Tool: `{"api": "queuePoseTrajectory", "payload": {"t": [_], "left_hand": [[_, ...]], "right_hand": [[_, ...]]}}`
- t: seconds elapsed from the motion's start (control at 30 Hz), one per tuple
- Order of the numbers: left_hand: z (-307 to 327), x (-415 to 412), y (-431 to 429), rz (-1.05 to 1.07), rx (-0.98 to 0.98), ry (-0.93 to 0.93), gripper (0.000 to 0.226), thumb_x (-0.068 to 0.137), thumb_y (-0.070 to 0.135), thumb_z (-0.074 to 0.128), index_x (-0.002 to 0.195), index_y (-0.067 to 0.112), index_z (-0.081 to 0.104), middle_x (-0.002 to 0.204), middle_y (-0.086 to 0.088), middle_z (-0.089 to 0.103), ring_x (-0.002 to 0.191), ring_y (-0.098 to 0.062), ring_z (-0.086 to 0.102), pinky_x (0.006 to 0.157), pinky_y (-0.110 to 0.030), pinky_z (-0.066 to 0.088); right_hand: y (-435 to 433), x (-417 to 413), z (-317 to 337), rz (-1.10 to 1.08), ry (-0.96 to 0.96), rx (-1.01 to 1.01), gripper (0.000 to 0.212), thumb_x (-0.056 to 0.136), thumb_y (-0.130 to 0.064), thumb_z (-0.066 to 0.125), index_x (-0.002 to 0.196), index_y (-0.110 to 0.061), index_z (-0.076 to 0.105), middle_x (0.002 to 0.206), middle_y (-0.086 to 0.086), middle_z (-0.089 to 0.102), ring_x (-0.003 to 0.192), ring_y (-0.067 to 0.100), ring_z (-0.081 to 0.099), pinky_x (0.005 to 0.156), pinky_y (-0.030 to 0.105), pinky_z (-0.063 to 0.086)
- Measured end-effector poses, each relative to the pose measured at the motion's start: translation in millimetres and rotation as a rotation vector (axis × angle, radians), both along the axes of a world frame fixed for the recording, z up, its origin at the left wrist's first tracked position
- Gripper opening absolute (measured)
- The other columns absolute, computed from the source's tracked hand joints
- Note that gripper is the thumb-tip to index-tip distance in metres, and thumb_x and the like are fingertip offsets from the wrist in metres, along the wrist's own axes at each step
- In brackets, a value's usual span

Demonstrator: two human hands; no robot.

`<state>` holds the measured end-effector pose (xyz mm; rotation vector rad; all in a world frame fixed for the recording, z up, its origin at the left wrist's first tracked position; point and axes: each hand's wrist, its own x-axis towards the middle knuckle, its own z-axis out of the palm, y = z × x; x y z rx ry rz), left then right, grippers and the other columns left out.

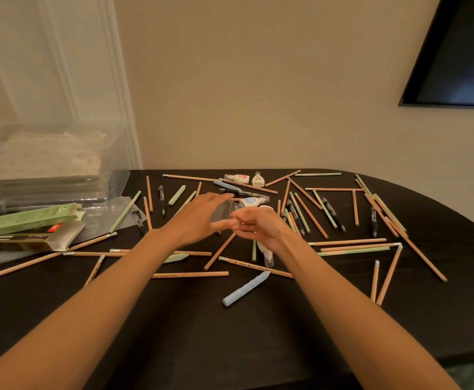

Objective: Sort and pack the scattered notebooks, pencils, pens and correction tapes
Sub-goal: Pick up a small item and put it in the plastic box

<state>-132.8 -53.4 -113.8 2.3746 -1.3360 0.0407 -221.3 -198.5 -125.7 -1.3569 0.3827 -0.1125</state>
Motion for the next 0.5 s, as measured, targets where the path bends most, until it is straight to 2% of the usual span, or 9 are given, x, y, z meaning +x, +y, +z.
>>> {"api": "queuePoseTrajectory", "payload": {"t": [0.1,0.27,0.4,0.5], "left_hand": [[5.4,1.2,-0.7,-0.028,-0.027,-0.025,0.079,0.075,0.047,0.068,0.141,0.023,0.031,0.139,-0.002,0.043,0.126,-0.019,0.040,0.098,-0.033,0.036],[17.6,3.2,0.8,-0.093,-0.122,0.037,0.079,0.064,0.045,0.078,0.130,0.021,0.042,0.125,0.004,0.050,0.109,-0.008,0.045,0.090,-0.026,0.039],[14.4,-0.6,1.8,-0.080,-0.168,0.080,0.070,0.065,0.041,0.078,0.124,0.022,0.045,0.121,0.003,0.054,0.111,-0.012,0.049,0.090,-0.029,0.043],[13.9,-6.4,3.3,-0.049,-0.277,0.002,0.063,0.068,0.038,0.077,0.120,0.018,0.049,0.113,0.003,0.056,0.103,-0.012,0.053,0.081,-0.018,0.042]], "right_hand": [[-3.7,-0.6,0.5,0.087,-0.066,-0.050,0.018,0.092,-0.007,0.049,0.090,-0.011,0.066,0.079,0.002,0.070,0.080,0.013,0.068,0.072,0.026,0.052],[-4.7,-3.8,12.2,0.217,-0.184,-0.095,0.031,0.093,-0.009,0.047,0.071,-0.017,0.067,0.072,-0.001,0.064,0.071,0.007,0.064,0.075,0.027,0.050],[-6.0,-8.2,16.0,0.260,-0.183,-0.087,0.030,0.094,-0.010,0.047,0.072,-0.018,0.066,0.072,-0.001,0.064,0.072,0.008,0.063,0.078,0.029,0.048],[-9.0,-15.9,20.8,0.213,-0.158,-0.176,0.022,0.093,-0.016,0.050,0.077,-0.017,0.066,0.076,-0.001,0.066,0.079,0.008,0.064,0.079,0.027,0.048]]}}
